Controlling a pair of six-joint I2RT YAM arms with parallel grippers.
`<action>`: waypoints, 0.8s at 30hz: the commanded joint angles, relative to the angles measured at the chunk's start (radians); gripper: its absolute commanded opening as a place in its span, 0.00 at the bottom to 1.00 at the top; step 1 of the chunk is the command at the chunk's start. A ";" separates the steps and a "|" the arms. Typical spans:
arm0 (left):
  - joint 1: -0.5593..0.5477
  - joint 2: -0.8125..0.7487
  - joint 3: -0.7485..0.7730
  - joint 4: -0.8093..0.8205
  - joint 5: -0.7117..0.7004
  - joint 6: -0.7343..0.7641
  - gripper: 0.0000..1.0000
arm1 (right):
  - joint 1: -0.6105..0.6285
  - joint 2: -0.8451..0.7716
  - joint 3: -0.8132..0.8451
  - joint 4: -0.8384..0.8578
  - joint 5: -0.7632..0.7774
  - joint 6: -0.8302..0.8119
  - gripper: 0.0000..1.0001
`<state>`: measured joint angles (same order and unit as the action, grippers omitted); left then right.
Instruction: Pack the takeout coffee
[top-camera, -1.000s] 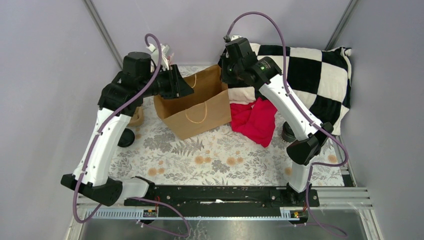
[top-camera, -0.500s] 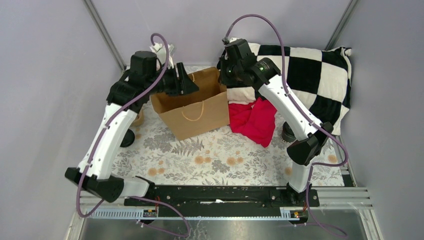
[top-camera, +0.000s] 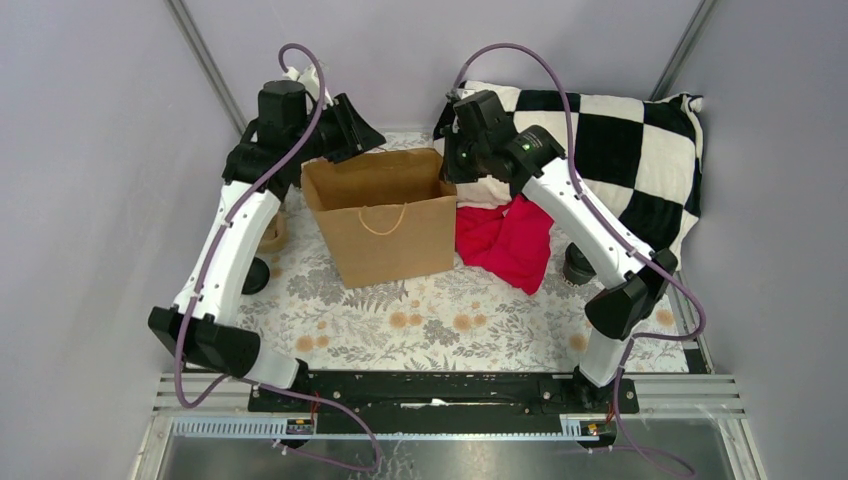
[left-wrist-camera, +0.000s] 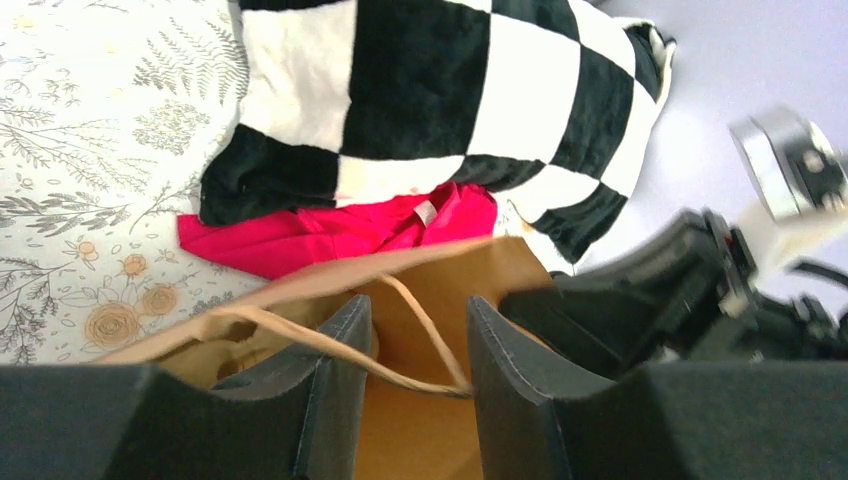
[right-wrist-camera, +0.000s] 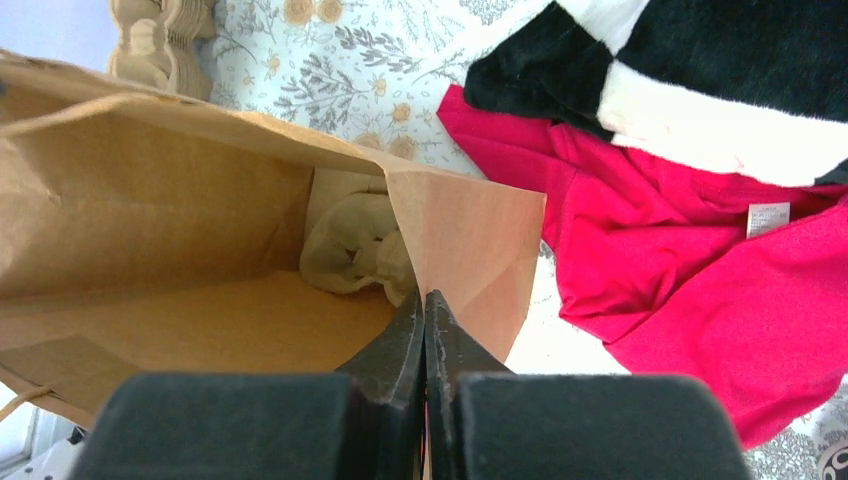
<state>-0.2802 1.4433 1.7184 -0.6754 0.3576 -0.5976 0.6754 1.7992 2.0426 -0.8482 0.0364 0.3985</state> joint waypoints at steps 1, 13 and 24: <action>0.026 0.030 0.017 0.112 0.022 -0.051 0.44 | -0.001 -0.087 -0.054 0.048 -0.035 -0.003 0.00; 0.029 0.125 0.144 0.090 0.016 -0.136 0.30 | 0.016 -0.101 -0.074 0.039 -0.024 -0.040 0.00; 0.029 0.157 0.099 -0.058 -0.086 -0.651 0.27 | 0.138 -0.138 -0.166 0.128 0.134 -0.178 0.00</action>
<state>-0.2531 1.5948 1.8271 -0.7006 0.3164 -1.0531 0.7593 1.7336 1.9167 -0.8001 0.0944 0.2909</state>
